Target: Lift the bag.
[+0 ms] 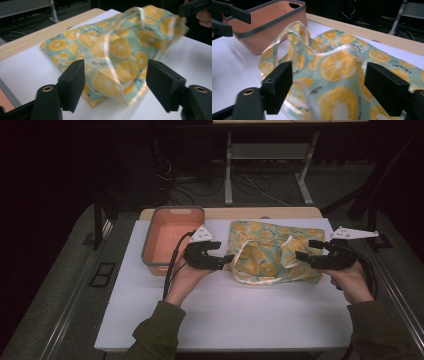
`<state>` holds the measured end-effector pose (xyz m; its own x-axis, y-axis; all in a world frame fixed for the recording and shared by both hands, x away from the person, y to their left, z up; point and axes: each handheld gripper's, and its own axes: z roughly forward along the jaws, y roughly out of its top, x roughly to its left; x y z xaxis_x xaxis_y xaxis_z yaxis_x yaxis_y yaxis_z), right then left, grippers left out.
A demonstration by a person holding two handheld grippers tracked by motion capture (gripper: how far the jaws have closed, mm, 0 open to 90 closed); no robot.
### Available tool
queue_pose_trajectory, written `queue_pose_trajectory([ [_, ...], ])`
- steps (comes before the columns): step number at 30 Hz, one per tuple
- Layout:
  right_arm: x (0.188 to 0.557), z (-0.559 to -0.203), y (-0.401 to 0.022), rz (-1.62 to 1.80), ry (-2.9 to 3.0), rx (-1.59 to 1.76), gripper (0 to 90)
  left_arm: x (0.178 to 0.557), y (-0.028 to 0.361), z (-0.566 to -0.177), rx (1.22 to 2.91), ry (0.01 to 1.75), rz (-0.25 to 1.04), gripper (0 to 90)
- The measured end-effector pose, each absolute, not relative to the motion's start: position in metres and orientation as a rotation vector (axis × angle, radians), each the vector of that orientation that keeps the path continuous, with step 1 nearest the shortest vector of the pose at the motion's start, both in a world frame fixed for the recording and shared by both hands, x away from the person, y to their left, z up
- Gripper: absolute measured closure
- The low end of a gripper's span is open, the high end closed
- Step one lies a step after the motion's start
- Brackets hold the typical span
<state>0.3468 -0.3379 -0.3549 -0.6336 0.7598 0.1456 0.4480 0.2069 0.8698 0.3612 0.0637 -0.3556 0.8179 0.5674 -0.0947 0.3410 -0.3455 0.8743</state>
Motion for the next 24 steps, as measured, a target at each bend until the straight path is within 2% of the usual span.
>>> queue_pose_trajectory([
  [14, 0.302, -0.351, -0.329, 1.485, 2.263, 0.974, 20.3, 0.309, 0.099, -0.365, 1.963, 0.588, 0.242, 18.4],
  [24, 0.279, -0.37, -0.319, 1.526, 2.306, 0.891, 20.2, 0.286, 0.133, -0.381, 1.975, 0.602, 0.27, 13.7],
])
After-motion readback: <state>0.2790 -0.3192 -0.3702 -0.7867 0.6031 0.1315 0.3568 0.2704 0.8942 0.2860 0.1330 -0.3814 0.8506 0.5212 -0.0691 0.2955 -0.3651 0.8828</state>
